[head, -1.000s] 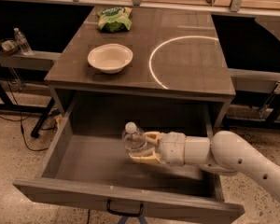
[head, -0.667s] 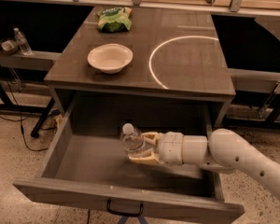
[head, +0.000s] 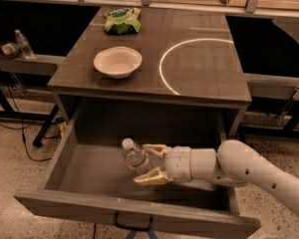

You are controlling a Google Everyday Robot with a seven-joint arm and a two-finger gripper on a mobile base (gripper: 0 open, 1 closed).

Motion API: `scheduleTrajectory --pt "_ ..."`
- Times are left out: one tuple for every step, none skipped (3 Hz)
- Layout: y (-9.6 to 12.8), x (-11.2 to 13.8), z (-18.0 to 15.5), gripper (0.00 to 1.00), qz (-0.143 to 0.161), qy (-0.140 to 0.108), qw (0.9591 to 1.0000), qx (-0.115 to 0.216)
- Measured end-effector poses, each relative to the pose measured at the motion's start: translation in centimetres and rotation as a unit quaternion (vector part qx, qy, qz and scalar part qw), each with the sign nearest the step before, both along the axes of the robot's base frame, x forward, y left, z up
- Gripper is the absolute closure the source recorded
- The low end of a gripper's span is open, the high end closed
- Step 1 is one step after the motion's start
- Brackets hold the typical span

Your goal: Place water bottle into top drawer

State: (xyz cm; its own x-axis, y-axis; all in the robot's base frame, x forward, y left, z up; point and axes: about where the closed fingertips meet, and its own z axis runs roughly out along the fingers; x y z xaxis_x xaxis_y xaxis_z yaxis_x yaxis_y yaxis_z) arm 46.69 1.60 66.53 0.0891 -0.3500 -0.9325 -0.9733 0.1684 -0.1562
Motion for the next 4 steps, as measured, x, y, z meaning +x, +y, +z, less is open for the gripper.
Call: scheduleTrajectory --pt "-0.4 -0.5 -0.7 0.0 -0.004 0.007 1.0 -0.004" --pt "-2.5 -0.3 -0.3 0.0 -0.026 0.003 0.9996 -0.007" --pt "-6.8 0.9 3.2 0.0 -0.072 -0.019 0.9972 -0.003" --pt "-12.2 2.2 8.9 0.0 -0.129 -0.045 0.9906 0.004"
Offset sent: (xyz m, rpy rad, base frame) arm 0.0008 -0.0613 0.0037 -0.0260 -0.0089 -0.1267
